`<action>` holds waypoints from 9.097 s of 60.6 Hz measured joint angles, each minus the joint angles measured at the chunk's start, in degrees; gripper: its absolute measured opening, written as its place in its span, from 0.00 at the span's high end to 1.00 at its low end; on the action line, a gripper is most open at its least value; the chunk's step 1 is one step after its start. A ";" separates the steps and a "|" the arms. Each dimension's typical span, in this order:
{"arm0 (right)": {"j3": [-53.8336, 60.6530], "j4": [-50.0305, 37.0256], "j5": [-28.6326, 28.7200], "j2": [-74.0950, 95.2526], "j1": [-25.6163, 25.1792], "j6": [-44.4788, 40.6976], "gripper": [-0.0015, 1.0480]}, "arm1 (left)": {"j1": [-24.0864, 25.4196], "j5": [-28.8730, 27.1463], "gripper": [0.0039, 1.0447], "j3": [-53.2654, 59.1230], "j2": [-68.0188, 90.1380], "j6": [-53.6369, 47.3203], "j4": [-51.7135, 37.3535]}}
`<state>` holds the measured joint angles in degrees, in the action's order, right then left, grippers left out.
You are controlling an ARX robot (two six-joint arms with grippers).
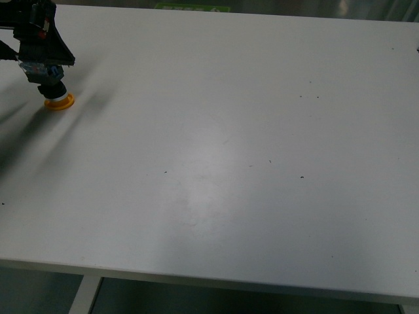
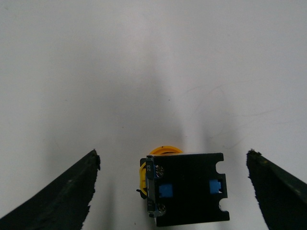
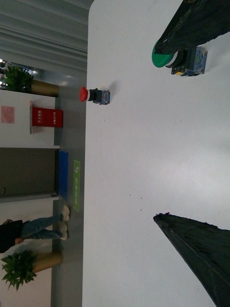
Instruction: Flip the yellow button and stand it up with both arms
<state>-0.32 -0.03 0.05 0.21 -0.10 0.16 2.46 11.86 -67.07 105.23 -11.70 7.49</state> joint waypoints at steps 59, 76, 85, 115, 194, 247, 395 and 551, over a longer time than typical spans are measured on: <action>0.00 0.00 0.00 0.00 0.00 0.00 0.07 | -5.64 31.02 0.66 1.33 -2.19 42.47 -24.50; 0.00 0.00 0.00 0.00 0.00 0.00 0.07 | -15.21 32.04 0.66 -0.07 0.90 63.93 -42.60; 0.00 0.00 0.00 0.00 0.00 0.00 0.07 | -19.28 33.94 0.66 -0.90 1.77 71.04 -50.12; 0.00 0.00 0.00 0.00 0.00 0.00 0.07 | -26.58 33.51 0.66 -2.01 9.20 94.47 -81.37; -36.11 -27.98 5.62 67.73 20.13 66.77 0.07 | -26.47 33.53 0.66 -2.16 9.35 94.51 -78.01; -45.18 -29.38 6.54 77.99 19.87 68.02 0.07 | -26.47 33.51 0.66 -2.16 9.35 94.51 -78.01; -40.76 -34.36 5.62 80.41 12.48 66.18 0.69 | -13.88 -22.86 0.97 48.81 -32.96 12.74 -61.00; -40.87 -35.28 2.75 84.52 3.32 43.71 0.69 | -2.62 -11.89 0.62 65.66 -105.00 12.15 -7.56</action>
<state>-41.19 -35.31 2.81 84.73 3.22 43.88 -0.16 -0.03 -1.41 0.23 0.45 -0.08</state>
